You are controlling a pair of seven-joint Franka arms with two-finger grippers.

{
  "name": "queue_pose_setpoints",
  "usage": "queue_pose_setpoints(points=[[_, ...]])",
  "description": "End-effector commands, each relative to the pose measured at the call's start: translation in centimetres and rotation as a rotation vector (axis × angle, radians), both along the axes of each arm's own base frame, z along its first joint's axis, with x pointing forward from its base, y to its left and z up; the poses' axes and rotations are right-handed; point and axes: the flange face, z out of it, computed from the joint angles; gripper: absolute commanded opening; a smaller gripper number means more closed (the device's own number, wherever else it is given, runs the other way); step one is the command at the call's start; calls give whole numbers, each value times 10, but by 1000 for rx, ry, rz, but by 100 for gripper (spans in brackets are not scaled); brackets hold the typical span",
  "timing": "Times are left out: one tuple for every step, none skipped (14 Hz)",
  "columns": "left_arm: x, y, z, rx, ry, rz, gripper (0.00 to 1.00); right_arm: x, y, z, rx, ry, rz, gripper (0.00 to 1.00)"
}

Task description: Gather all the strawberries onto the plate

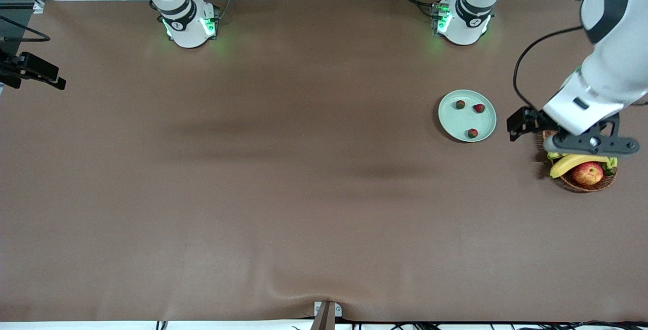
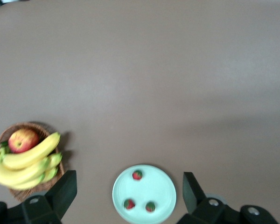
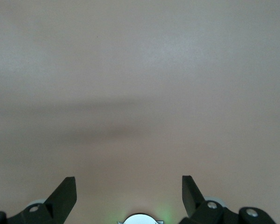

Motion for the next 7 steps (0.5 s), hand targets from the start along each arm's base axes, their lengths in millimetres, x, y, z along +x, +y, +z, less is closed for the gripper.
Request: queue_pose_setpoints(points=[[-40, 3, 33, 2, 53, 1, 100, -3, 1, 6, -3, -1, 1, 100], [-46, 2, 39, 1, 60, 1, 100, -3, 1, 6, -3, -1, 1, 100], [-51, 5, 45, 1, 53, 4, 100, -2, 1, 6, -3, 1, 1, 100], [-51, 7, 47, 1, 50, -3, 100, -2, 1, 6, -3, 1, 1, 100], [-46, 14, 47, -3, 42, -6, 100, -2, 1, 6, -3, 1, 1, 100], [-38, 22, 45, -14, 18, 10, 100, -3, 1, 6, -3, -1, 1, 100], [-32, 25, 45, -29, -13, 20, 100, -3, 1, 6, -3, -1, 1, 100]])
